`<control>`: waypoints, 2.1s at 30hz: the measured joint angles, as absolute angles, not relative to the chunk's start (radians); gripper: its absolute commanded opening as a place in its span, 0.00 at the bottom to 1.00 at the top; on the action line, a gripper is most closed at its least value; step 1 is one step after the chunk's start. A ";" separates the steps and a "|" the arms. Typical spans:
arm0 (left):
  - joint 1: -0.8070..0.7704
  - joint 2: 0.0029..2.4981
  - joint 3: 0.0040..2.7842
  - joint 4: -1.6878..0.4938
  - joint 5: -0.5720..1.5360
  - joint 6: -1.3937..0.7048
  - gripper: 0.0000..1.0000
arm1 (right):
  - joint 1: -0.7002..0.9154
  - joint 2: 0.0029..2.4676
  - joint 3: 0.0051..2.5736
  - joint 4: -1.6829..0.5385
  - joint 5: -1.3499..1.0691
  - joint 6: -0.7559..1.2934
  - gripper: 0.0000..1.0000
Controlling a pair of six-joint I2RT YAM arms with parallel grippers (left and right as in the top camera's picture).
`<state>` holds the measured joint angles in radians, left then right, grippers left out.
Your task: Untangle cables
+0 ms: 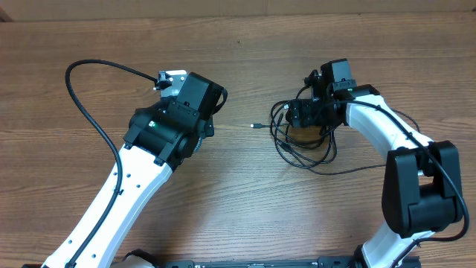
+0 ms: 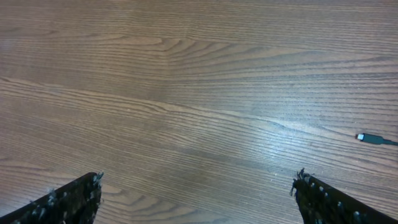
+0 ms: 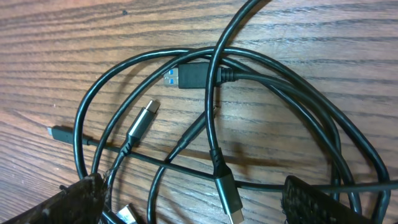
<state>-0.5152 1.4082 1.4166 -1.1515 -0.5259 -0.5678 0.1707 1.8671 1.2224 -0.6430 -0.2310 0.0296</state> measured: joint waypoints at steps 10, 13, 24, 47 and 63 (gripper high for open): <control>-0.515 1.408 1.416 -1.151 -0.526 -0.561 0.99 | 0.171 1.958 1.224 -0.583 -0.231 -0.003 0.61; -0.515 1.408 1.416 -1.151 -0.526 -0.554 1.00 | 0.170 1.962 1.224 -0.573 -0.230 -0.001 0.45; -0.515 1.408 1.416 -1.151 -0.526 -0.546 1.00 | 0.170 1.974 1.223 -0.567 -0.236 -0.003 0.04; -0.515 1.408 1.416 -1.151 -0.526 -0.542 1.00 | 0.171 1.937 1.497 -0.825 -0.236 -0.004 0.04; -0.515 1.408 1.416 -1.147 -0.525 -0.539 1.00 | 0.171 1.897 2.191 -1.235 -0.099 0.019 0.04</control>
